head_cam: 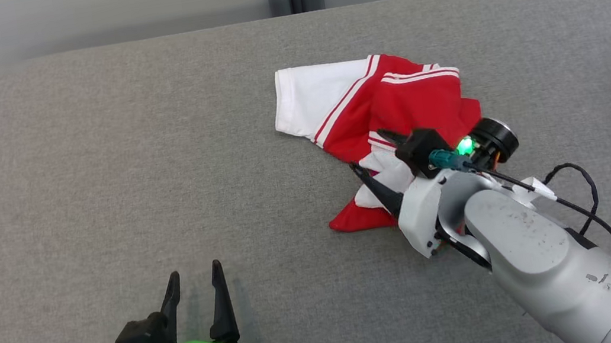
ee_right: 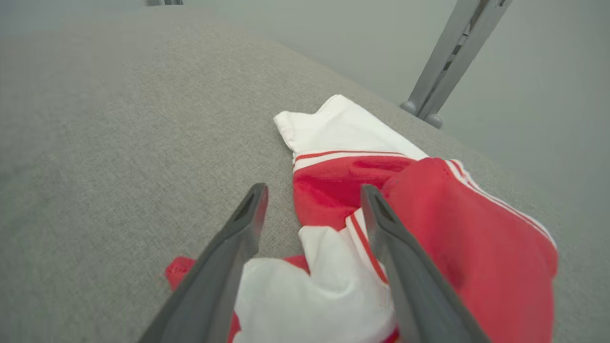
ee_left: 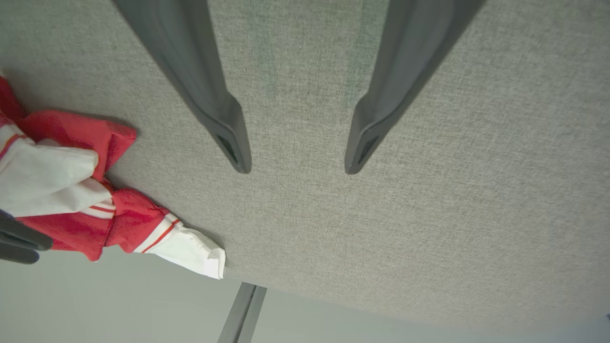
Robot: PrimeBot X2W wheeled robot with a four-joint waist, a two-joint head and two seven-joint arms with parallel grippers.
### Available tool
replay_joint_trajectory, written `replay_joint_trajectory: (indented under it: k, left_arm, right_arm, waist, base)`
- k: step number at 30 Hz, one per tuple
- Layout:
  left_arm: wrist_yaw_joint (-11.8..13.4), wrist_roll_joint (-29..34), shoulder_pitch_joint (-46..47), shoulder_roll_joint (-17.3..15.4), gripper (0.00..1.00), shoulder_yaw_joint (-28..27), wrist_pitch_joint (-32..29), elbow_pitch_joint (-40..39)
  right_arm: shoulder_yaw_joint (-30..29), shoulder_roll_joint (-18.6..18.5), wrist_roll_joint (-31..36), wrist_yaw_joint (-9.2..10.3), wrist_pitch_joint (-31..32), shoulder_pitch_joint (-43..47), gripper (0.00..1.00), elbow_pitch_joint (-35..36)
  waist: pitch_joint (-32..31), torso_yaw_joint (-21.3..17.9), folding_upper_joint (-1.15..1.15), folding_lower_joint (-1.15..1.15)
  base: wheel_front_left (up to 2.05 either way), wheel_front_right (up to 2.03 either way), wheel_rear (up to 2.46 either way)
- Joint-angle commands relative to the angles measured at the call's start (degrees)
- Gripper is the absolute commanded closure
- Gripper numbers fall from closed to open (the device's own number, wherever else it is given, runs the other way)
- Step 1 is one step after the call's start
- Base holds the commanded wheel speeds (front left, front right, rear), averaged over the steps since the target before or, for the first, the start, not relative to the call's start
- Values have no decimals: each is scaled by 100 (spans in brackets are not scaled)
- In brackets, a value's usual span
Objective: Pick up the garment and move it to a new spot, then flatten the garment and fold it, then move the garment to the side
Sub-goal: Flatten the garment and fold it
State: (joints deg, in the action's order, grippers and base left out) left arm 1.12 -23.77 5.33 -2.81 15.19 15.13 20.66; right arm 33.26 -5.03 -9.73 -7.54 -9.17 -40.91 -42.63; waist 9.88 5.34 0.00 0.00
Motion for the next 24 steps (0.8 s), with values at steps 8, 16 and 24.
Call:
replay_joint_trajectory:
  k: [8, 16, 24]
  left_arm:
    - [49, 28, 29, -21, 0, -101, 1, -84]
    - [15, 76, 68, -20, 0, -50, 1, -127]
    - [33, 16, 52, -21, 0, 77, 0, -97]
  right_arm:
    - [113, -257, -115, 11, -174, 211, 0, -945]
    - [4, -239, -316, 11, -542, 214, 100, -900]
    - [-468, -103, -460, 10, -605, -25, 100, 510]
  waist:
    - [148, 189, 0, 0]
    - [140, 51, 0, 0]
    - [16, 200, 0, 0]
  base:
    - [0, 0, 0]
    - [0, 0, 0]
    - [0, 0, 0]
